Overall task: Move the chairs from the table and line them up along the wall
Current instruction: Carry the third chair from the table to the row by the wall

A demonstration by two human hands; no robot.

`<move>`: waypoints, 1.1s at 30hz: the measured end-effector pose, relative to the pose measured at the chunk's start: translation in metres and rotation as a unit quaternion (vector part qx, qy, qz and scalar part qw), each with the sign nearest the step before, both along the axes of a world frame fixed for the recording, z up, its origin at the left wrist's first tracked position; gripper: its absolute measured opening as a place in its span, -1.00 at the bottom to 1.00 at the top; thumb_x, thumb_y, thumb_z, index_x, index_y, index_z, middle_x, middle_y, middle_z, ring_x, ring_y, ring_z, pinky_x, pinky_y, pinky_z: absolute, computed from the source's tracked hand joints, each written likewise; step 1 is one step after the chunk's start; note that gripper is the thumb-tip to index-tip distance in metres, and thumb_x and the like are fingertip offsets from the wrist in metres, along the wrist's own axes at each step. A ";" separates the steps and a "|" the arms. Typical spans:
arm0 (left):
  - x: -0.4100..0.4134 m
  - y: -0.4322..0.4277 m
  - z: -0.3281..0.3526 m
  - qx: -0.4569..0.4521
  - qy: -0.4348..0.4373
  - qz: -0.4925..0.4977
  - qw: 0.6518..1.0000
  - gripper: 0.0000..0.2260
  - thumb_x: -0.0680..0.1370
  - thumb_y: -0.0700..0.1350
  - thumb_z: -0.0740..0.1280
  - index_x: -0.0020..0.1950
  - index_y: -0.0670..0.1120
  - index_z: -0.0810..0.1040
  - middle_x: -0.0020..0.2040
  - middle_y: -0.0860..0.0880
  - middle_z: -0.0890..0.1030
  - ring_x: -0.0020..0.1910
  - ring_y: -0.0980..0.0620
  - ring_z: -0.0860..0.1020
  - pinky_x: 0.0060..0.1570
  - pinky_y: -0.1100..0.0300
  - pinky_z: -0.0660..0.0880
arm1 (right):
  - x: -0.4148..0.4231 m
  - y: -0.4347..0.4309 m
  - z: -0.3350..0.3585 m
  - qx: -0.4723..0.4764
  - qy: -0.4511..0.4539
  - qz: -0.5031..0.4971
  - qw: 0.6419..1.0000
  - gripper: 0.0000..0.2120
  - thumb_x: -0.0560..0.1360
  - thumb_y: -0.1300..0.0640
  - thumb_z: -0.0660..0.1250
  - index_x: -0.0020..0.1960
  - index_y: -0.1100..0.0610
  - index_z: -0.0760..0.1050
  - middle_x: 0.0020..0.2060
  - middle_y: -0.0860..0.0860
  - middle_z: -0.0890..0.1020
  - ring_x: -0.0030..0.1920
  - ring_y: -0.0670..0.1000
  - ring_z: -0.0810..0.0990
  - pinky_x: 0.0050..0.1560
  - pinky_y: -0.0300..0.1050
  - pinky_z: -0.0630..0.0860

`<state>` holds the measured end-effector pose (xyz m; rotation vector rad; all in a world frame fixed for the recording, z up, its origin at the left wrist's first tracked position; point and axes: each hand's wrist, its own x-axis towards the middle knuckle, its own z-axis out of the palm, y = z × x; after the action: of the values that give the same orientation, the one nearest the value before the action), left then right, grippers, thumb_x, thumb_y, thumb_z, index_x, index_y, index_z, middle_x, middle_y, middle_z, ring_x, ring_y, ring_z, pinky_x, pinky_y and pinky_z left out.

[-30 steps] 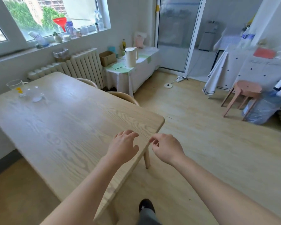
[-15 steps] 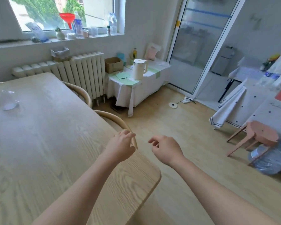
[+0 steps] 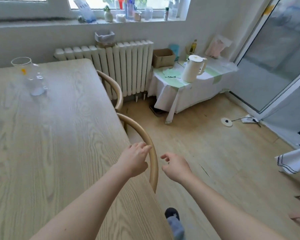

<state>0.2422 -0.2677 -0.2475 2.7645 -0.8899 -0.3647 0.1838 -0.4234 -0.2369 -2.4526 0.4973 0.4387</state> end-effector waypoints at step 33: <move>0.130 -0.112 -0.105 0.135 0.054 0.161 0.976 -0.40 0.49 -0.29 0.22 0.51 -0.04 0.14 0.51 -0.09 0.20 0.49 -0.06 0.16 0.46 -0.02 0.10 | 0.146 -0.072 -0.190 0.427 0.304 -0.099 0.846 -0.29 0.42 0.15 0.42 0.47 -0.02 0.17 0.17 0.03 0.49 0.13 0.09 0.52 0.06 0.00 0.54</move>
<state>0.3723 -0.3798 -0.3523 3.0298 -0.3792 -0.6063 0.3299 -0.4951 -0.4267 -1.3539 0.6225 1.0894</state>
